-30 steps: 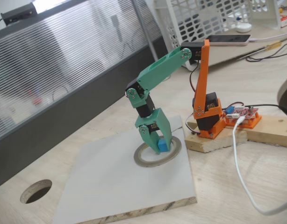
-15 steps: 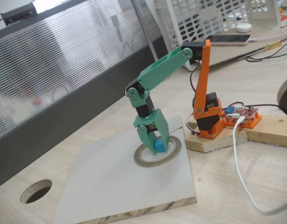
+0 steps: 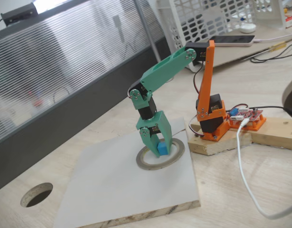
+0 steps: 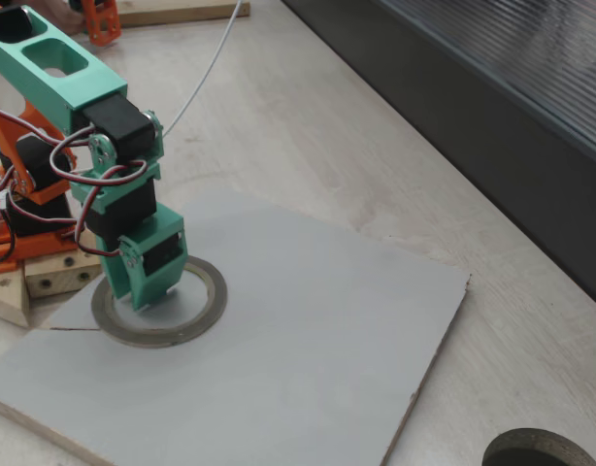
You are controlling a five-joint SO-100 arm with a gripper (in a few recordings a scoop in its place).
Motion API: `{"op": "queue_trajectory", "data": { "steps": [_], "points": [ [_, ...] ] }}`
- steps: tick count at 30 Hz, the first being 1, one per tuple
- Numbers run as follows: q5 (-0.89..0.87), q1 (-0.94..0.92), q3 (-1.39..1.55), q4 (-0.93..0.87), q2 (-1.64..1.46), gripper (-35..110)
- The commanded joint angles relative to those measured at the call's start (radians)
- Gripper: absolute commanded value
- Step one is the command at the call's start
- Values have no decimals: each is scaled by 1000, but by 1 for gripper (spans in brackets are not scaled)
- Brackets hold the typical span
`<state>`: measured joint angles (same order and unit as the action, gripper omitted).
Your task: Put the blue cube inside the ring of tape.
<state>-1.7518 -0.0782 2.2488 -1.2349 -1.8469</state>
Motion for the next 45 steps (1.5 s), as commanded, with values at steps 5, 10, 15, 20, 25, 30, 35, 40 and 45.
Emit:
{"op": "queue_trajectory", "data": {
  "steps": [5, 10, 15, 20, 25, 30, 35, 40, 45],
  "points": [
    [-6, -14, 5, 9, -28, 12],
    [-9, -14, 5, 9, -28, 12],
    [-5, -12, 5, 0, -28, 12],
    [-2, -5, 5, -2, -28, 12],
    [2, -5, 3, -2, -28, 13],
    [2, -5, 3, -2, -28, 24],
    [0, -5, 3, -3, -28, 36],
    [0, -5, 3, -3, -28, 41],
    [0, -5, 3, -5, -28, 41]
  ]
}}
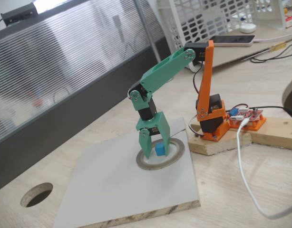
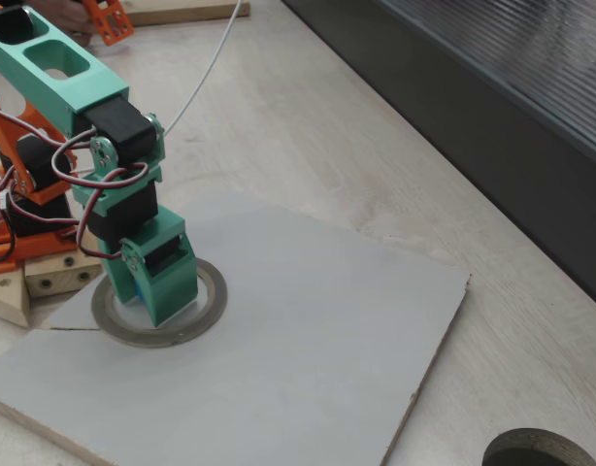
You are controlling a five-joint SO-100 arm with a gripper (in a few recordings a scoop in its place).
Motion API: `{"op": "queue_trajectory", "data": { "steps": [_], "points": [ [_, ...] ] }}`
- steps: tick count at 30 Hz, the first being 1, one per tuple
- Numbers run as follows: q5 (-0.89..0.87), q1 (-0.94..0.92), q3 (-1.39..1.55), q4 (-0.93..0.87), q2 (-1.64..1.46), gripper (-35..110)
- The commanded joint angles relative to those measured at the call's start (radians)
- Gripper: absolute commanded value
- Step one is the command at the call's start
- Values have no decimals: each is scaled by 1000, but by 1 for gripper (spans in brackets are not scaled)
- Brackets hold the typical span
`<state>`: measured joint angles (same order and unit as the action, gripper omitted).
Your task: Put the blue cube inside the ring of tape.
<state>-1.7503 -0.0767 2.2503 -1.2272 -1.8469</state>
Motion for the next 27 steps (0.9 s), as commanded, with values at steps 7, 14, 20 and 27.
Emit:
{"op": "queue_trajectory", "data": {
  "steps": [7, 14, 20, 27],
  "points": [
    [0, -6, -12, -95, -28, 41],
    [-2, -11, -29, -98, -28, 41],
    [-3, -12, -121, -150, -28, 41],
    [-2, -6, -288, -337, -28, 41]
  ]
}}
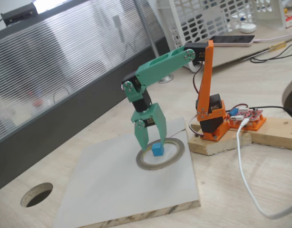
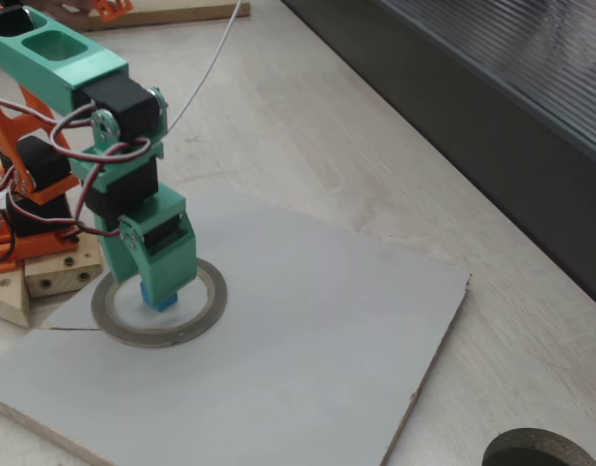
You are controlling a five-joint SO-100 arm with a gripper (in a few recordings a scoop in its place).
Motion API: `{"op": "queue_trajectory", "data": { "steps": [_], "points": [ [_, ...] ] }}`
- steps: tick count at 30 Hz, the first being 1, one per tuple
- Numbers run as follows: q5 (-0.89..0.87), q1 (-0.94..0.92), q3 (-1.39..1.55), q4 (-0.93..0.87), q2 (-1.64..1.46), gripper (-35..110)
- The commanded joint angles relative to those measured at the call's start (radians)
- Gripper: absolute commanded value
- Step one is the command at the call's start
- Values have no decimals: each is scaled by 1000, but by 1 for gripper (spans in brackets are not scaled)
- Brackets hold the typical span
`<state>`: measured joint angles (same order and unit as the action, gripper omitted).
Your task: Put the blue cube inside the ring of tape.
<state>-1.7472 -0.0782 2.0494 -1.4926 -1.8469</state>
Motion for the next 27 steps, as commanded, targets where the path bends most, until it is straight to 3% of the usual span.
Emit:
{"op": "queue_trajectory", "data": {
  "steps": [1, 13, 27],
  "points": [
    [-5, -5, -114, -91, -28, 41],
    [-6, -9, -259, -293, -28, 41],
    [-12, -15, -261, -299, -28, 41]
  ]
}}
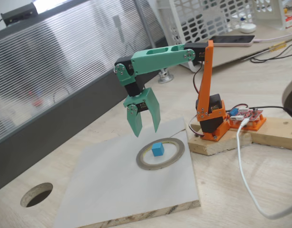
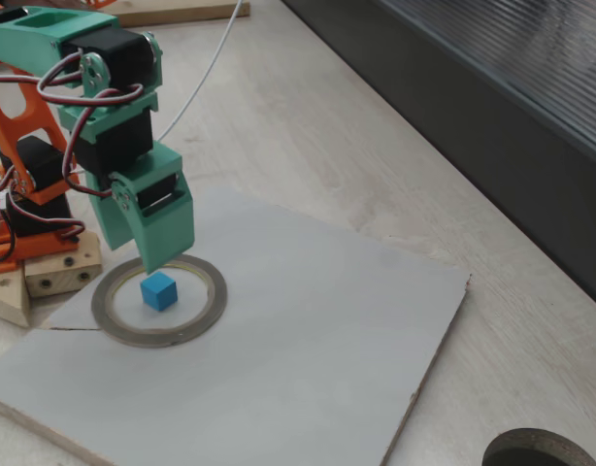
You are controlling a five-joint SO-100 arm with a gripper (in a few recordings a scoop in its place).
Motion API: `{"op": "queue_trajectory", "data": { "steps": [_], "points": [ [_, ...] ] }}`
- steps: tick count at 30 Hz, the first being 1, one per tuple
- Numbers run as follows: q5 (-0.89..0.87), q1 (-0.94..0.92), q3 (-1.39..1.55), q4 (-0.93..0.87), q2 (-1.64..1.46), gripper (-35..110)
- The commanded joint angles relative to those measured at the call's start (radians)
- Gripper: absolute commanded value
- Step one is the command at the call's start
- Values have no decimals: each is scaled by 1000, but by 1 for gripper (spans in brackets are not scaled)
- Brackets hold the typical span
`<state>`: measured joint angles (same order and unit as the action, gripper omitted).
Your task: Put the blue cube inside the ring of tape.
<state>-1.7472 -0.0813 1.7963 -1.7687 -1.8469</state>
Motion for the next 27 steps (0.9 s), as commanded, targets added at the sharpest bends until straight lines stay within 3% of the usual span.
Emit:
{"op": "queue_trajectory", "data": {
  "steps": [1, 10, 19, 27],
  "points": [
    [-12, -12, -8, -17, -28, 41],
    [-8, -12, -9, -15, -28, 38],
    [-8, -12, -23, -12, -28, 1],
    [-8, -12, -8, -15, -28, 0]
  ]
}}
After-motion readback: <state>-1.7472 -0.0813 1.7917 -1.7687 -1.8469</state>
